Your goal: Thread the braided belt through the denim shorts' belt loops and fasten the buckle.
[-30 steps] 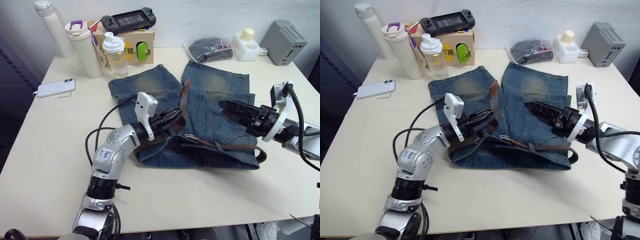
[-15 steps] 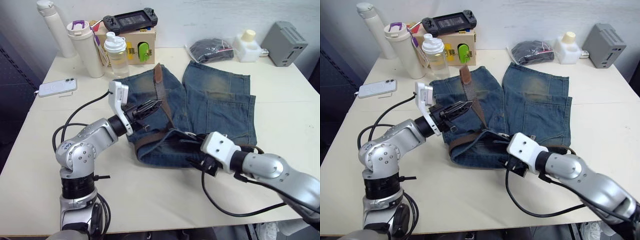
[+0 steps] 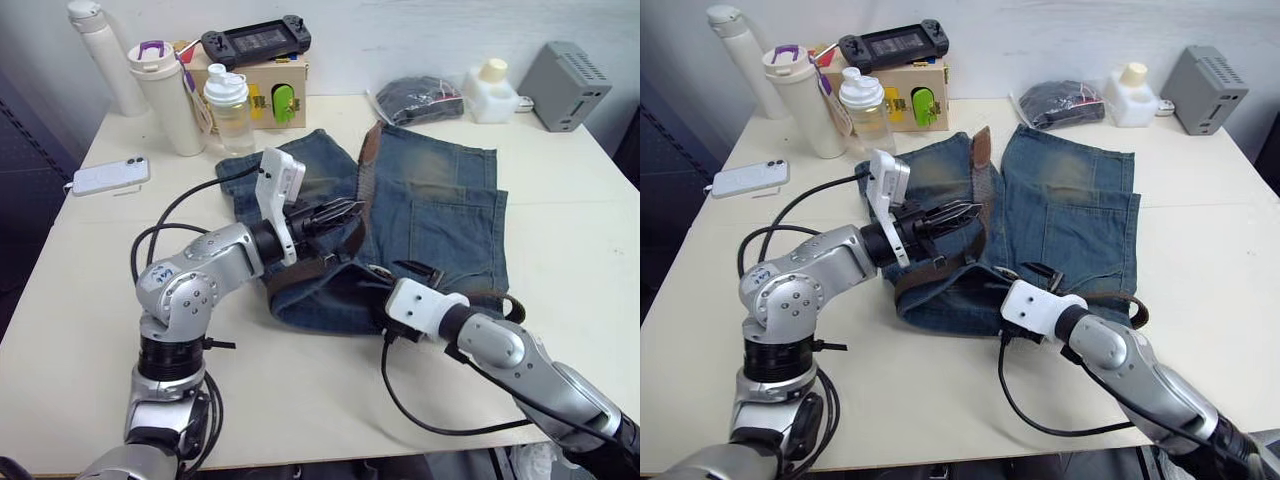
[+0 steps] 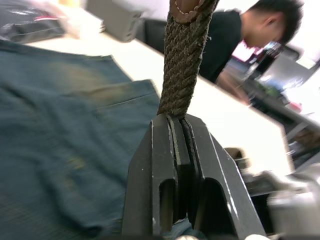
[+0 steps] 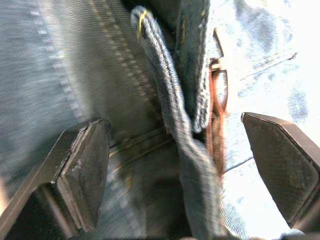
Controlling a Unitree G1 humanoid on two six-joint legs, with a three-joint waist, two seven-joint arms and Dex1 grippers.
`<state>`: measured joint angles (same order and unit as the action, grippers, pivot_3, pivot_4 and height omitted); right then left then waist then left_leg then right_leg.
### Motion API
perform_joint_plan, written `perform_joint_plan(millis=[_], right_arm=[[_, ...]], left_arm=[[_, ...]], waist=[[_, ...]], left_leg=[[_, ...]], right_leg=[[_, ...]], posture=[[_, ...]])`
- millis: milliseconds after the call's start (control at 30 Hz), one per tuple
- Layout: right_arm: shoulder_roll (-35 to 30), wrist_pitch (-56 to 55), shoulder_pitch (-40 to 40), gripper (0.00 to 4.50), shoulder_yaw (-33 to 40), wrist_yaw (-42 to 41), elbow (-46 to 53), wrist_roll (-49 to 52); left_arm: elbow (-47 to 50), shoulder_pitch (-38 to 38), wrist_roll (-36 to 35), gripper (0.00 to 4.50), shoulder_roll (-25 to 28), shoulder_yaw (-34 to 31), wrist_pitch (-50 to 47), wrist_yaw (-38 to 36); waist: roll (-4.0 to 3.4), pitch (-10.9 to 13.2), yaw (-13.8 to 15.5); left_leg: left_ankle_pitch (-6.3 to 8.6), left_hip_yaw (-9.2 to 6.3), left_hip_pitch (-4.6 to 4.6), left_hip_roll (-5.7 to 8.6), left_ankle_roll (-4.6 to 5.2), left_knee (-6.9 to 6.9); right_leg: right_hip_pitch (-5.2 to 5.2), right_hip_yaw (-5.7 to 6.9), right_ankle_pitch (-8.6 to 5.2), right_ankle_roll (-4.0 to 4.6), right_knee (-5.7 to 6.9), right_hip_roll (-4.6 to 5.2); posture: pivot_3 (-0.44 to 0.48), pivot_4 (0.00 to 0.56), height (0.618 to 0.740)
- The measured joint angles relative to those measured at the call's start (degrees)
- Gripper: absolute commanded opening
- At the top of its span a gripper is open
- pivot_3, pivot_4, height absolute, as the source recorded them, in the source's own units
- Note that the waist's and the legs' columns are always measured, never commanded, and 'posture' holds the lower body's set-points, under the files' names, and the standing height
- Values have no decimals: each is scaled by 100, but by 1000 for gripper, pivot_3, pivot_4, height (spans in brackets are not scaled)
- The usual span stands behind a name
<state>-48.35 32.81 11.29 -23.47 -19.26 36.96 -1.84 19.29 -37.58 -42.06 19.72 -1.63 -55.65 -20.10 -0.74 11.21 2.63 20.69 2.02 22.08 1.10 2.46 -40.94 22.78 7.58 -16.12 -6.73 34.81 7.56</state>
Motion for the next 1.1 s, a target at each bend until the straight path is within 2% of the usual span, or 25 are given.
perform_joint_plan(millis=[100, 133, 200, 267, 433, 533, 600, 667, 700, 733, 800, 1100], right_arm=[[153, 36, -85, 4479, 41, -24, 53, -172], [200, 82, -95, 4479, 43, -34, 68, -267], [238, 97, -96, 4479, 41, -50, 85, -468], [338, 122, -94, 4479, 43, -49, 83, -639], [563, 218, -57, 4479, 40, -97, 56, -1055], [643, 236, -62, 3687, 36, -169, 45, -1199], [684, 279, -84, 2692, 35, -234, 42, -1296], [732, 338, -112, 1919, 30, -302, 41, -1320], [746, 367, -138, 1268, 29, -364, 42, -1372], [748, 400, -156, 803, 29, -398, 41, -1396], [772, 515, -187, 20, 29, -483, 42, -1446], [1415, 1103, 17, 6, 90, -575, 57, -1551]], left_arm=[[92, 251, 682, 0, 978, 526, 417, -432], [127, 437, 1206, 0, 1580, 983, 745, -711], [151, 714, 2109, 0, 2297, 1656, 1359, -1030], [140, 861, 2672, 0, 2576, 2000, 1764, -1189], [202, 935, 3574, 0, 2649, 2333, 2254, -1335], [293, 1017, 3880, 0, 2641, 2416, 2305, -1390], [378, 1103, 4029, 0, 2621, 2417, 2317, -1435], [436, 1147, 4084, 0, 2585, 2409, 2309, -1461], [467, 1168, 4135, 0, 2555, 2406, 2300, -1485], [473, 1189, 4166, 0, 2541, 2395, 2300, -1505], [499, 1261, 4231, 0, 2518, 2347, 2299, -1536], [487, 1284, 4358, 0, 2120, 2246, 2091, -1688]], waist=[[-1, 0, -54], [-2, -1, -80], [-2, 0, -100], [-2, 0, -85], [-2, 0, -99], [-2, 0, -109], [-2, 0, -107], [-2, 0, -101], [-2, 0, -98], [-2, 0, -98], [-2, 0, -103], [0, -1, -99]], left_leg=[[2, 6, -8, -1, -4, 8], [3, 11, -12, 1, -6, 13], [4, 11, -13, 3, -7, 19], [4, 7, -8, 4, -7, 16], [3, 2, -1, 0, -7, 9], [3, 2, -1, -2, -6, 11], [3, 2, -1, -2, -6, 9], [3, 2, -1, -1, -5, 7], [3, 2, -1, 0, -5, 6], [3, 2, -1, 0, -5, 6], [3, 2, -2, 0, -5, 7], [2, 1, -2, 1, -4, 0]], right_leg=[[0, 0, -3, 6, 4, -1], [2, 2, -4, 8, 3, -1], [2, 1, -5, 8, -3, 0], [2, 0, -5, 9, -5, 3], [2, -5, -5, 8, -3, 3], [3, -4, -5, 9, -2, 2], [3, -4, -5, 9, -1, 3], [3, -4, -5, 9, 1, 5], [3, -4, -5, 9, 3, 7], [3, -4, -5, 9, 3, 7], [3, -4, -5, 9, 4, 7], [3, -3, -5, 9, 14, 8]], posture=[[0, 150, 690], [0, 150, 690], [0, 150, 690], [0, 150, 690], [0, 150, 690], [0, 150, 690], [0, 150, 690], [0, 150, 690], [0, 150, 690], [0, 150, 690], [0, 150, 690], [0, 150, 690]])
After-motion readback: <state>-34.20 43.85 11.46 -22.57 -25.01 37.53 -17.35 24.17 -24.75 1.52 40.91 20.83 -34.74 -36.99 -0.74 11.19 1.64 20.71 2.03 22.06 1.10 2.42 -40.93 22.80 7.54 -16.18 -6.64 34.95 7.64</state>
